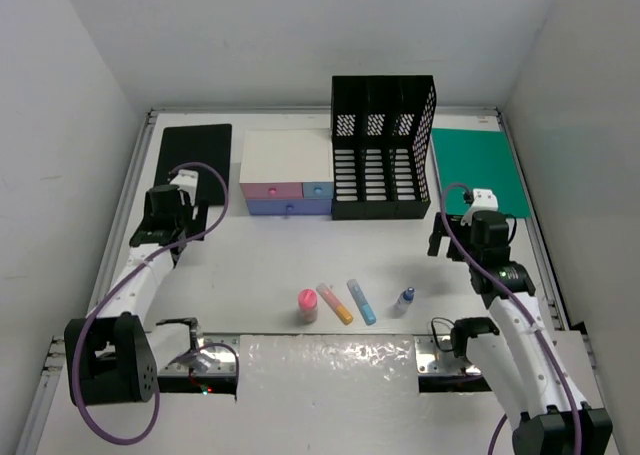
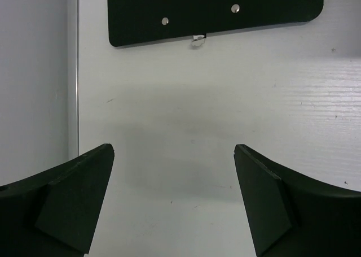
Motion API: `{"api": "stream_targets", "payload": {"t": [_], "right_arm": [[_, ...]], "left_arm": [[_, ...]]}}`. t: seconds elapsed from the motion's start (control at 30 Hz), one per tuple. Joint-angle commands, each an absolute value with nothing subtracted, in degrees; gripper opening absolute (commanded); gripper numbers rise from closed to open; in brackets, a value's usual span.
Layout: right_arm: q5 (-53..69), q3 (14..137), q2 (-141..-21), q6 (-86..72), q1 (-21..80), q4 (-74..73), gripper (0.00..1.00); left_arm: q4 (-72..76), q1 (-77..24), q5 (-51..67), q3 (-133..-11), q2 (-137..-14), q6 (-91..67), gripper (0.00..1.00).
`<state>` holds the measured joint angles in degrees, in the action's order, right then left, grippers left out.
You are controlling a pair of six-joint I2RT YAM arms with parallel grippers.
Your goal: Organize the desk
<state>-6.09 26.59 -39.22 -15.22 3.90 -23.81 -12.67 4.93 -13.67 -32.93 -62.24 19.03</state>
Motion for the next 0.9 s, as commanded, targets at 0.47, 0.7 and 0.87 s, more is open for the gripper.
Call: {"api": "stream_targets", "payload": {"t": [0.47,0.7,0.87], "right_arm": [[-27.62,45.60,-53.56,-25.16,37.21,-8.00,0.50],[-46.67,62.04,-79.96,-25.05,57.29,-2.57,0.45],[-48.60,70.04,-93.13,-29.44,57.74,-2.28,0.36]], "left_arm": [[-23.82,4.83,13.87,-69.94,-75.83,21.37,0.88],[-26.11,0.80,15.91,-87.36,-91.57,17.14,0.87],[-22.95,-3.25,13.27,-90.35,-97.46,16.62,0.87]]}}
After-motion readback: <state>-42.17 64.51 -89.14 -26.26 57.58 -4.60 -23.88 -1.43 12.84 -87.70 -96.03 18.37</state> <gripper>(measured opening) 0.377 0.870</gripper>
